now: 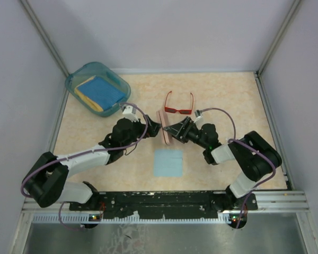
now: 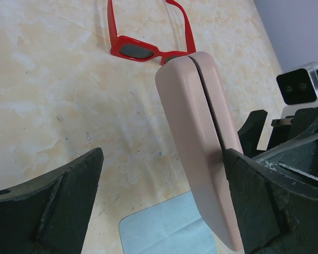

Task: Organize the sunglasses
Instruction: Open the sunglasses case.

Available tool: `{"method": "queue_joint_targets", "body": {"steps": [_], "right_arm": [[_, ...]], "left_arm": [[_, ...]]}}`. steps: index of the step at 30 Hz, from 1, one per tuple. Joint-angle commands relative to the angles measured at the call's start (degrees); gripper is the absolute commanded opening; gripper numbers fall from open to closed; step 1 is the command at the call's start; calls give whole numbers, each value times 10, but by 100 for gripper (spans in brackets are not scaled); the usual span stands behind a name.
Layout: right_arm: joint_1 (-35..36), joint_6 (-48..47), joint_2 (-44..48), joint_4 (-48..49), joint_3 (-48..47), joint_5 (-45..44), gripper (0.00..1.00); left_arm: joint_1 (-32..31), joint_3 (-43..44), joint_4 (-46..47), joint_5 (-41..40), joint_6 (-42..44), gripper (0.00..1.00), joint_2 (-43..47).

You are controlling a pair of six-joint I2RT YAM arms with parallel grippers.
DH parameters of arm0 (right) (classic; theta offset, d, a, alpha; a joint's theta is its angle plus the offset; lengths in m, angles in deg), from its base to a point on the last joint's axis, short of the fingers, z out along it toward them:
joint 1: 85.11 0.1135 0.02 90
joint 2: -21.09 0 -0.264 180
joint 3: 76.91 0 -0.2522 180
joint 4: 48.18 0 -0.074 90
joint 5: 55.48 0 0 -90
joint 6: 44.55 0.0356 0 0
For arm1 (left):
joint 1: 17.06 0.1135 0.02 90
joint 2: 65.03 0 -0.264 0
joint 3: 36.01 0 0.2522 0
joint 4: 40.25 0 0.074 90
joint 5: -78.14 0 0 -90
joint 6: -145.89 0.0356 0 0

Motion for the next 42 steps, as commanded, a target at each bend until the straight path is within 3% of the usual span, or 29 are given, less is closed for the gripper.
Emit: {"method": "queue_joint_targets", "body": {"steps": [1,29,42], "right_arm": [[-7,19,16,118,-6,4,0],[-16,31,28,146,-9,25,0],[-16,15,8,118,-22,27,0]], "left_arm": [[1,-7,-41,-36,19,100,-13],[12,-5,-92,-97,26,100,-37],[15,-15,-110,-113,40,100,50]]}}
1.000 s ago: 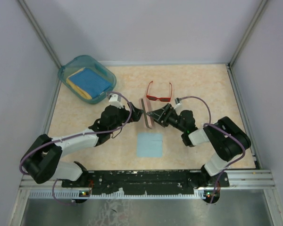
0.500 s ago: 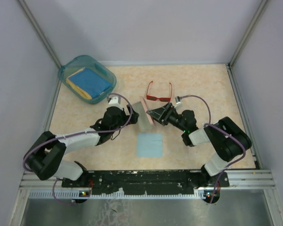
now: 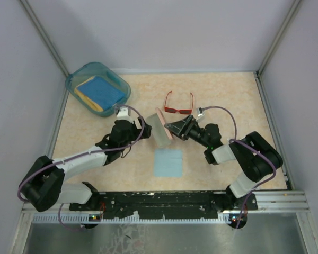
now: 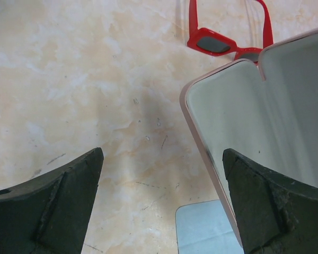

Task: Organize the sunglasses
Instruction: Open the sunglasses case, then place the sunglasses case at the center of the board.

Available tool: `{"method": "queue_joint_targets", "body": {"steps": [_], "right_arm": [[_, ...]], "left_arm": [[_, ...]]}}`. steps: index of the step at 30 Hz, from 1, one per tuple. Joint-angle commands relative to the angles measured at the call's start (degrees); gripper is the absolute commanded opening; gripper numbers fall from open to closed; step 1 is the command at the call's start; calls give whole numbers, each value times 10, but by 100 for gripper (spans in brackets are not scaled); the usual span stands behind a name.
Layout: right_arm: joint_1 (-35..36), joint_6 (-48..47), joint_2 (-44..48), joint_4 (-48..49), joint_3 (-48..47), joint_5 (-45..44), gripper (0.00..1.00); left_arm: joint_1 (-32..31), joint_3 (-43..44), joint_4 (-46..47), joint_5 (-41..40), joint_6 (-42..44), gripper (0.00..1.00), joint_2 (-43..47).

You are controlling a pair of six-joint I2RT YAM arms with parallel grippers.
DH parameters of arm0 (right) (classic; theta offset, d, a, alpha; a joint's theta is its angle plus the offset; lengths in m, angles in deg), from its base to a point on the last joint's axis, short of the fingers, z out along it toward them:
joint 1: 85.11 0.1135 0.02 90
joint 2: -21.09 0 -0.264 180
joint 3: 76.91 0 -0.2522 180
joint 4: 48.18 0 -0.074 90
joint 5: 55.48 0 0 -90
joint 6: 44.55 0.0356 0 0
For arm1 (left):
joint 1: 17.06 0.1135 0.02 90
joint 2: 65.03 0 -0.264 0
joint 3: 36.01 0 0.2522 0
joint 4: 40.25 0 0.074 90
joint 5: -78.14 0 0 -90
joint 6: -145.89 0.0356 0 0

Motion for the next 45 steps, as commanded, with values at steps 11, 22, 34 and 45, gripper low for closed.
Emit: {"method": "queue_joint_targets", "body": {"steps": [11,22,34,45], "right_arm": [[-4,-72,5,-48,-58,2,0],[-4,-96,-42,-101,-121,39,0],[-3,-151,-117,-214,-233,74,0],[3,-162,-187,-240,-295,120,0]], "left_arm": [[21,-4,-33,-19,61,100,83],[64,-36,-31,28,75,100,124],[116,-71,-48,63,79,100,189],[117,-86,-37,65,79,100,189]]}}
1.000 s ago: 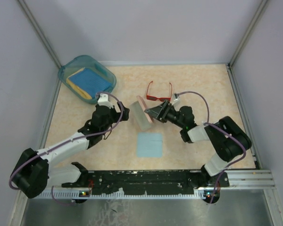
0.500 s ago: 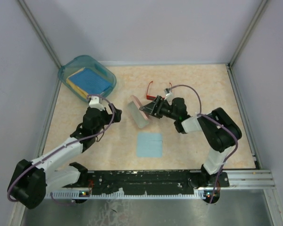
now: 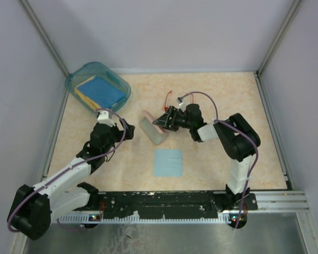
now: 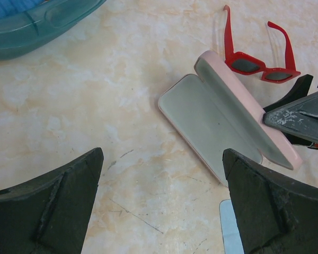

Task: Organize the sunglasses
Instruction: Place the sunglasses case at the center of the board.

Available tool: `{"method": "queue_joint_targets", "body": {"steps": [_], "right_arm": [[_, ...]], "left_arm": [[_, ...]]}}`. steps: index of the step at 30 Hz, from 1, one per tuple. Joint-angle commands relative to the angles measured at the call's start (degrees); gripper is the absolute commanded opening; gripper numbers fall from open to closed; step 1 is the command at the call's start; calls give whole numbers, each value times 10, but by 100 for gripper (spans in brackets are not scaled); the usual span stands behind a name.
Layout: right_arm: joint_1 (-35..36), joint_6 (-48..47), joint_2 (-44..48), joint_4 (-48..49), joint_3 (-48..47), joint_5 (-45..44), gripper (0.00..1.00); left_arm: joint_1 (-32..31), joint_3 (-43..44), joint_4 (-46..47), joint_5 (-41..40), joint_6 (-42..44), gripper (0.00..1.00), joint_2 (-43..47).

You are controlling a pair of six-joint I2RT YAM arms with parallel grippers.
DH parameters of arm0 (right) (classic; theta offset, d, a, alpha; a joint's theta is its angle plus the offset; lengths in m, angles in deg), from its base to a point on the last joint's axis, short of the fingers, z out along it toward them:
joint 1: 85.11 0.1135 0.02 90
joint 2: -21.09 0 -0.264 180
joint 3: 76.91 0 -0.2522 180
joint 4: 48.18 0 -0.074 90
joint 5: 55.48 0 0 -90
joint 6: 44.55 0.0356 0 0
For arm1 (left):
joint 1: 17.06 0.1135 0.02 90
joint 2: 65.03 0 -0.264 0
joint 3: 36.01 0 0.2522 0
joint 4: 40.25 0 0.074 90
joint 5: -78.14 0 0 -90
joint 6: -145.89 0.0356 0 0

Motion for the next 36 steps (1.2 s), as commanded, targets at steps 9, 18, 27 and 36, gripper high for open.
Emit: {"method": "queue_joint_targets", "body": {"steps": [9,18,27,36], "right_arm": [[3,4,-49,45,-52,48,7],[3,-21,-47,2,-53,30,48],[2,-38,-42,-29,-50,7,70],[-4,-39,-31,-15,-38,1,84]], "left_arm": [[3,-8,18,11,9,100,-6],[2,-7,23,15,10,100,-11],[3,-3,25,18,12,100,-14],[3,-4,25,17,12,99,-11]]}}
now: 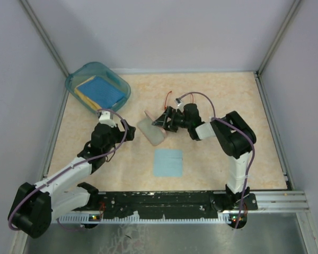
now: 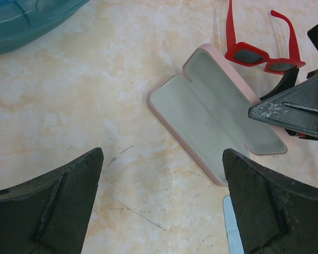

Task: Organize the sunglasses
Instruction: Place the sunglasses case at the center of the board.

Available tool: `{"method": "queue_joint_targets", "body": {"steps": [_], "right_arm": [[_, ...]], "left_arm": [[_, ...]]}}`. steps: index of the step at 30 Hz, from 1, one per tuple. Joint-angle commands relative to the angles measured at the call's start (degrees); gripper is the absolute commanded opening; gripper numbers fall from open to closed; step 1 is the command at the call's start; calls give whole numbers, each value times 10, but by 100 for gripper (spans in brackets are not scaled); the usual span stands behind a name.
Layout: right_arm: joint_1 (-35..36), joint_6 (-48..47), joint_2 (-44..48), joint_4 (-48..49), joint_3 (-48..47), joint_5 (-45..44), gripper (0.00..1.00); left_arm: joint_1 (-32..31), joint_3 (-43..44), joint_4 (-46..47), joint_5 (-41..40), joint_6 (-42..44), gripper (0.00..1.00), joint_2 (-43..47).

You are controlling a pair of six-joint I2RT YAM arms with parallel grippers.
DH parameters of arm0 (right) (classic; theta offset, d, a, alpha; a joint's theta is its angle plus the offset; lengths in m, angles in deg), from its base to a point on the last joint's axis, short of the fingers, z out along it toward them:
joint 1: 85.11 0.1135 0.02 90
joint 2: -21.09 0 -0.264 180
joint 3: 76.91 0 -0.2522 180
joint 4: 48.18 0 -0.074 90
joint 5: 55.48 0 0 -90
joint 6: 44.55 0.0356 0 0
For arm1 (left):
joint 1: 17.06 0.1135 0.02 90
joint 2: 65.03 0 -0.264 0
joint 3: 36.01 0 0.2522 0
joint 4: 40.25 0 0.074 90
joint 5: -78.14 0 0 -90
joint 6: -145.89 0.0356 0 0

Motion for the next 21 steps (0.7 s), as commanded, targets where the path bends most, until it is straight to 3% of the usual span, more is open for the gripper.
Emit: {"method": "queue_joint_targets", "body": {"steps": [1,21], "right_arm": [[-5,-13,15,21,-4,-5,85],[7,-196,174,-210,0,-149,86]], "left_arm": [[3,0,19,5,5,99,1],[2,1,37,21,1,99,-25]]}}
